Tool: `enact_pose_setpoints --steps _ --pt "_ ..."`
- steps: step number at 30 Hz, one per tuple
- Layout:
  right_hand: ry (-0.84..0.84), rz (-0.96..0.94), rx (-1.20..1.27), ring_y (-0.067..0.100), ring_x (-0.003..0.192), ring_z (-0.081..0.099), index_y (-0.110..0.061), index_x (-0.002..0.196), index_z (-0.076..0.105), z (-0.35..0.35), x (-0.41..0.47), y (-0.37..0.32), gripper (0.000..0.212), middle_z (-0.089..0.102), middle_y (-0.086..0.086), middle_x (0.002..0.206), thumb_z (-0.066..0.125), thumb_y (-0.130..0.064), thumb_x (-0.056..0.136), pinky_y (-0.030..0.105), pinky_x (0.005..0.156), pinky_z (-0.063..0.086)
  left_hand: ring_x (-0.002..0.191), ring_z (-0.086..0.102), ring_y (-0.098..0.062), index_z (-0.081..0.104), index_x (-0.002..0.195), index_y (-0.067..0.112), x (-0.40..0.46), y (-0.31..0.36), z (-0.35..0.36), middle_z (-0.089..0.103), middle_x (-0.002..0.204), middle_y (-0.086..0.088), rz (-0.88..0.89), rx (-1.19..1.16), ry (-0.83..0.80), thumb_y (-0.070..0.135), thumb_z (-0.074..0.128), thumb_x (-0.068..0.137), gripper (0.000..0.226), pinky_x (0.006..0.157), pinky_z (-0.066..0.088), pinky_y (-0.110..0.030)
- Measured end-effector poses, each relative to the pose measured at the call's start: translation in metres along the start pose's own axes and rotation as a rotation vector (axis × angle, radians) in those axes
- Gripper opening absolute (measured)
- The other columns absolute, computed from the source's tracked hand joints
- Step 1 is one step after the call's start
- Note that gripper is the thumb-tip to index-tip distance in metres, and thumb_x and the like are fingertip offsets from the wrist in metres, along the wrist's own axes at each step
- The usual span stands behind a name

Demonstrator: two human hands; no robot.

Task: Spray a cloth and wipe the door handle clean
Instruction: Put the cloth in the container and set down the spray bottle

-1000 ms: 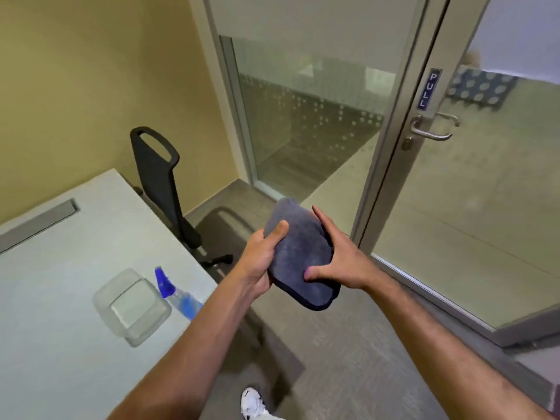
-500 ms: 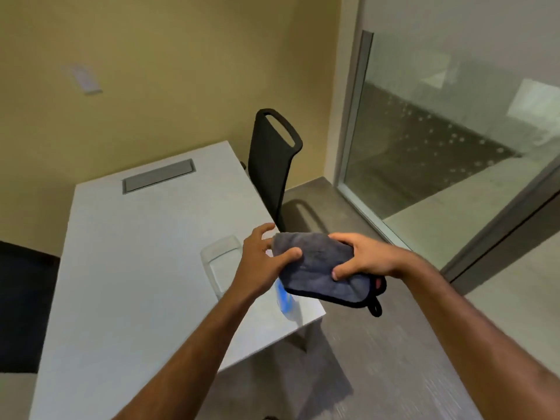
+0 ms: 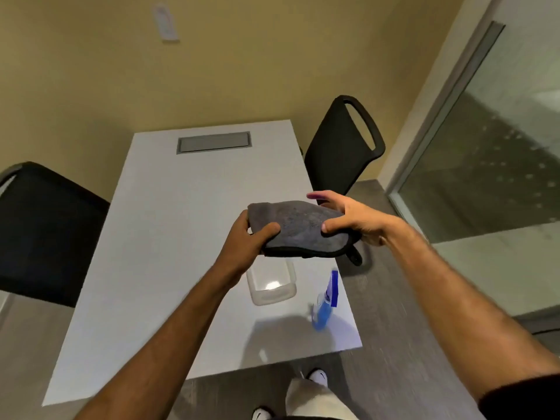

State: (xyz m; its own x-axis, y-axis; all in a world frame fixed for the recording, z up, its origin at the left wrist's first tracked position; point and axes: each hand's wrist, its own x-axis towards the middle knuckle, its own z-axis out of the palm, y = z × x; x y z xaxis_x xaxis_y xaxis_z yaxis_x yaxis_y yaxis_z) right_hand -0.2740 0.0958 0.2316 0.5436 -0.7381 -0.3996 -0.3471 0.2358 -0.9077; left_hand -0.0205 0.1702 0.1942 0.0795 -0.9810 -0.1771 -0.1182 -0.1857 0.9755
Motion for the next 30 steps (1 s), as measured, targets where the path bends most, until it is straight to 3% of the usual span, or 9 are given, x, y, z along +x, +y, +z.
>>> enact_pose_setpoints --steps 3,5,9,12,15,18,22,28,30 --pt "-0.157 0.048 0.107 0.036 0.120 0.063 -0.044 0.146 0.036 -0.007 0.044 0.005 0.095 0.048 0.013 0.140 0.076 0.001 0.073 0.055 0.099 0.053 0.111 0.067 -0.017 0.056 0.133 0.020 0.015 -0.014 -0.015 0.066 0.126 0.001 -0.089 -0.045 0.109 0.040 0.079 0.078 0.063 0.085 0.061 -0.039" --pt "-0.233 0.072 0.064 0.040 0.116 0.065 -0.043 0.144 0.039 -0.010 0.076 0.009 0.091 0.049 0.017 0.137 0.076 0.005 0.076 0.059 0.097 0.053 0.109 0.066 -0.015 0.054 0.130 0.019 0.028 -0.027 -0.019 0.064 0.125 -0.001 -0.149 -0.039 0.176 0.035 0.081 0.082 0.058 0.087 0.061 -0.041" --pt "-0.222 0.115 -0.055 0.033 0.102 0.070 -0.028 0.135 0.051 -0.011 0.129 0.029 0.067 0.056 0.018 0.127 0.073 0.005 0.081 0.042 0.086 0.061 0.104 0.068 -0.017 0.037 0.134 0.024 0.057 -0.061 -0.021 0.061 0.122 -0.003 -0.262 -0.050 0.252 0.030 0.082 0.084 0.068 0.091 0.060 -0.042" --pt "-0.178 0.129 -0.126 0.031 0.100 0.070 -0.025 0.128 0.060 -0.008 0.163 0.060 0.054 0.062 0.015 0.120 0.076 -0.002 0.082 0.037 0.083 0.062 0.108 0.067 -0.022 0.027 0.143 0.034 0.078 -0.092 -0.023 0.058 0.125 -0.005 -0.341 0.012 0.259 0.033 0.083 0.081 0.083 0.095 0.058 -0.042" --pt "-0.113 0.081 -0.232 0.029 0.105 0.068 -0.024 0.126 0.065 -0.002 0.194 0.093 0.049 0.065 0.008 0.117 0.077 -0.008 0.081 0.033 0.086 0.061 0.103 0.065 -0.016 0.039 0.138 0.034 0.100 -0.121 -0.025 0.061 0.123 -0.004 -0.348 0.105 0.273 0.033 0.084 0.079 0.074 0.087 0.061 -0.038" --pt "-0.040 0.045 -0.338 0.024 0.103 0.066 -0.030 0.126 0.057 0.003 0.221 0.124 0.053 0.063 0.005 0.118 0.079 -0.020 0.079 0.036 0.088 0.059 0.092 0.062 -0.006 0.045 0.137 0.026 0.126 -0.148 -0.023 0.062 0.114 0.001 -0.333 0.201 0.295 0.031 0.082 0.081 0.067 0.074 0.055 -0.024" --pt "0.013 -0.001 -0.443 0.019 0.101 0.061 -0.023 0.117 0.053 0.009 0.253 0.156 0.047 0.062 0.001 0.116 0.079 -0.022 0.078 0.024 0.079 0.053 0.100 0.061 -0.017 0.048 0.134 0.021 0.156 -0.190 -0.018 0.061 0.117 0.003 -0.335 0.359 0.289 0.034 0.081 0.079 0.065 0.087 0.057 -0.036" --pt "0.007 -0.028 -0.642 0.019 0.089 0.056 -0.024 0.105 0.053 0.019 0.281 0.189 0.035 0.057 -0.003 0.103 0.075 -0.029 0.078 0.036 0.076 0.053 0.112 0.060 -0.023 0.048 0.137 0.019 0.175 -0.237 -0.014 0.052 0.135 -0.005 -0.341 0.621 0.199 0.037 0.077 0.086 0.061 0.085 0.048 -0.028" --pt "-0.011 -0.049 -0.759 0.020 0.086 0.056 -0.026 0.105 0.052 0.022 0.287 0.193 0.030 0.057 -0.005 0.102 0.070 -0.031 0.081 0.040 0.075 0.053 0.119 0.057 -0.025 0.046 0.140 0.021 0.179 -0.246 -0.013 0.050 0.138 -0.005 -0.315 0.719 0.185 0.037 0.078 0.085 0.066 0.092 0.051 -0.031"
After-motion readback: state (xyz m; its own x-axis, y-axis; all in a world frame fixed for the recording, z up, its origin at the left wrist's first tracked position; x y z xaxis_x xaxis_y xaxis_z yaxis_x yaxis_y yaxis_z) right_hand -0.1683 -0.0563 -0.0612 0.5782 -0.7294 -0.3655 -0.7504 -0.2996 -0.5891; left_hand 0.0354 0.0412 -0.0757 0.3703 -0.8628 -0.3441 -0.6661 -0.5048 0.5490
